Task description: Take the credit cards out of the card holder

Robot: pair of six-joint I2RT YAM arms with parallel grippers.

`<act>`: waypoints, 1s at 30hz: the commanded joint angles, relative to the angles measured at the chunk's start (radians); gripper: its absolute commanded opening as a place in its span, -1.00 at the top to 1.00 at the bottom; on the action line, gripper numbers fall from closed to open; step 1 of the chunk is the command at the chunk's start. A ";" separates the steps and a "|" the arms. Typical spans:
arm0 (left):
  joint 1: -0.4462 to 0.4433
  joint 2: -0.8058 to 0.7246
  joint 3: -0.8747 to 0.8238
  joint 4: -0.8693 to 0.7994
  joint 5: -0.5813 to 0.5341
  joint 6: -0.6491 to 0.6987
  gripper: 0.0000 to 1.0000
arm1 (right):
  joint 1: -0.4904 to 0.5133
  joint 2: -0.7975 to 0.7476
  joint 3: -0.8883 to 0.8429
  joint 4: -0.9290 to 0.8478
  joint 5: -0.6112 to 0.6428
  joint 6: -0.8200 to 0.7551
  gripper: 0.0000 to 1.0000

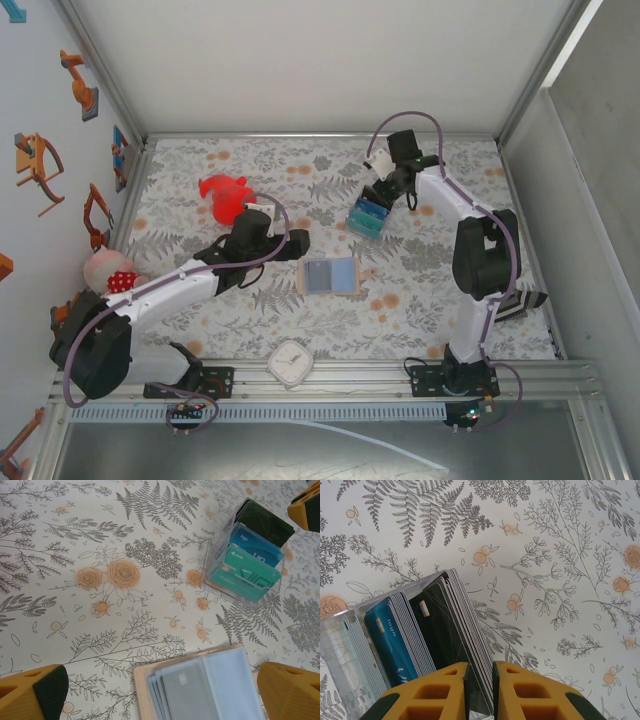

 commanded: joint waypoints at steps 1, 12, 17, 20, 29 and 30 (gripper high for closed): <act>0.004 -0.043 -0.018 -0.021 -0.034 0.008 -0.94 | -0.006 -0.028 0.012 0.015 -0.020 0.057 0.62; 0.006 -0.189 -0.102 -0.010 -0.211 -0.055 -0.94 | 0.015 -0.293 -0.246 0.157 -0.080 0.432 0.48; 0.011 -0.278 -0.153 -0.017 -0.298 -0.076 -0.94 | 0.077 -0.425 -0.370 0.154 -0.033 0.578 0.42; 0.012 -0.338 -0.193 -0.014 -0.357 -0.098 -0.94 | 0.154 -0.485 -0.428 0.137 0.027 0.641 0.31; 0.017 -0.531 -0.323 -0.032 -0.487 -0.130 -0.94 | 0.423 -0.506 -0.526 0.112 0.170 0.825 0.18; 0.017 -0.549 -0.332 -0.042 -0.500 -0.132 -0.94 | 0.446 -0.497 -0.528 0.112 0.182 0.845 0.18</act>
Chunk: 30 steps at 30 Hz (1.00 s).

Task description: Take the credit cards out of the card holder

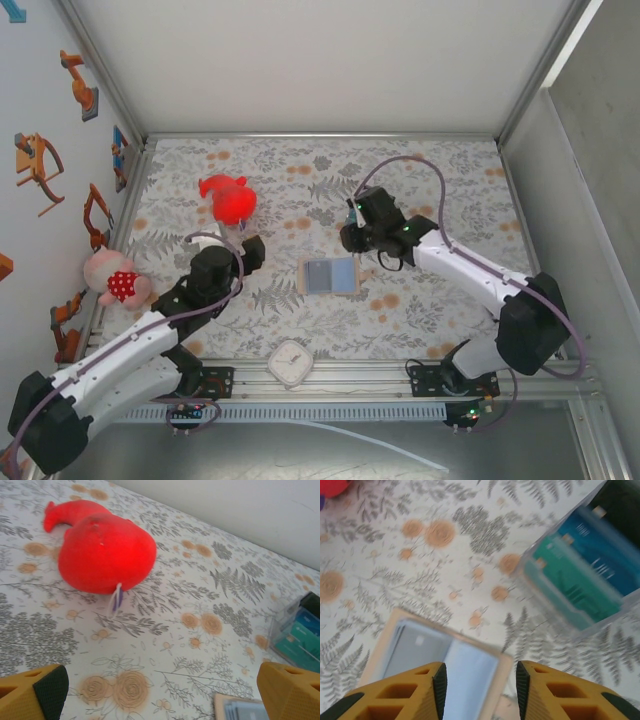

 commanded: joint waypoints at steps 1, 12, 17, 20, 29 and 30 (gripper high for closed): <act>0.006 -0.066 -0.031 -0.038 -0.089 -0.031 -0.94 | 0.068 0.024 -0.017 -0.014 0.088 0.128 0.18; 0.008 -0.203 -0.104 -0.108 -0.173 -0.029 -0.94 | 0.195 0.177 0.016 0.003 0.103 0.274 0.19; 0.007 -0.300 -0.175 -0.076 -0.194 -0.034 -0.94 | 0.214 0.237 0.035 0.010 0.094 0.288 0.18; 0.007 -0.361 -0.194 -0.106 -0.216 -0.036 -0.94 | 0.222 0.262 0.045 0.010 0.084 0.289 0.18; 0.006 -0.484 -0.205 -0.208 -0.259 -0.040 -0.94 | 0.237 0.308 0.060 0.030 0.054 0.294 0.17; 0.007 -0.493 -0.207 -0.217 -0.260 -0.042 -0.94 | 0.238 0.312 0.065 0.028 0.054 0.294 0.17</act>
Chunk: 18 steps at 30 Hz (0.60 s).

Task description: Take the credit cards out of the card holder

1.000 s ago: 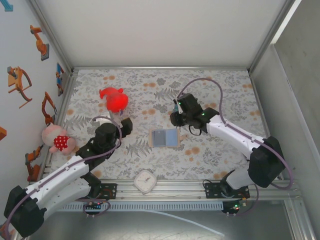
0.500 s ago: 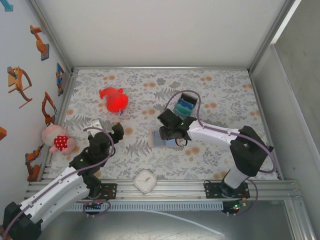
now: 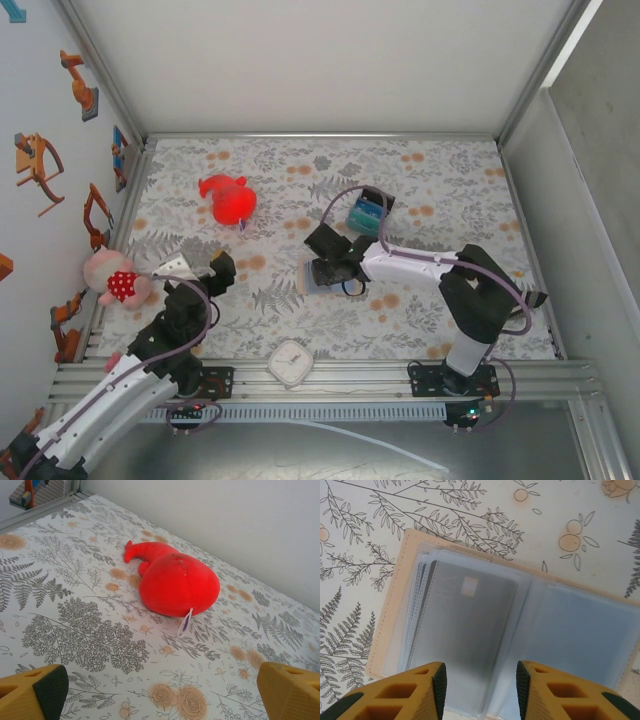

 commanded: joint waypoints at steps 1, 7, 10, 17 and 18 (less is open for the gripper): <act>0.006 -0.034 -0.015 -0.059 -0.036 -0.015 -0.94 | 0.013 0.021 0.038 0.010 -0.008 0.020 0.17; 0.006 -0.062 -0.023 -0.089 -0.071 -0.050 -0.94 | 0.022 0.025 0.037 0.007 -0.005 0.015 0.10; 0.006 -0.061 -0.025 -0.088 -0.084 -0.047 -0.94 | 0.025 0.033 0.041 0.004 -0.005 0.011 0.09; 0.006 -0.029 -0.023 -0.056 -0.084 -0.019 -0.94 | 0.028 0.046 0.049 0.007 -0.021 -0.003 0.04; 0.007 -0.023 -0.022 -0.054 -0.084 -0.020 -0.94 | 0.029 0.047 0.052 0.009 -0.024 -0.006 0.02</act>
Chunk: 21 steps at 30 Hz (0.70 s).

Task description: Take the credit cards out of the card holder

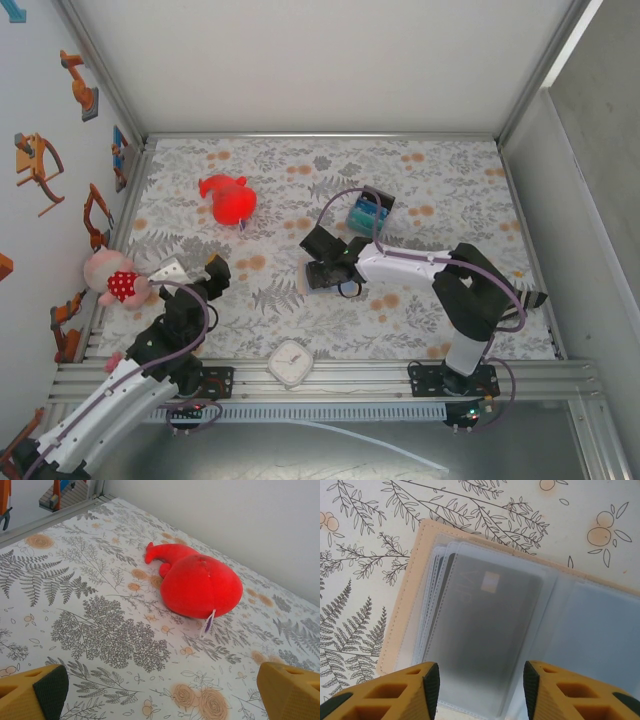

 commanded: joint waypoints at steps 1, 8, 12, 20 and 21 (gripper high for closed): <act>0.006 0.021 -0.002 0.013 -0.022 0.007 -0.94 | 0.012 0.026 0.040 0.008 -0.011 -0.014 0.02; 0.006 0.055 0.005 0.019 -0.019 -0.002 -0.94 | 0.024 0.070 0.084 -0.018 0.007 -0.039 -0.02; 0.006 0.065 0.009 0.019 -0.015 -0.001 -0.94 | 0.023 0.083 0.088 -0.018 0.004 -0.043 -0.04; 0.007 0.081 0.016 0.019 -0.011 -0.008 -0.94 | 0.024 0.113 0.081 -0.022 -0.007 -0.043 -0.08; 0.007 0.082 0.016 0.018 -0.012 -0.007 -0.94 | 0.023 0.117 0.080 -0.023 -0.007 -0.042 -0.08</act>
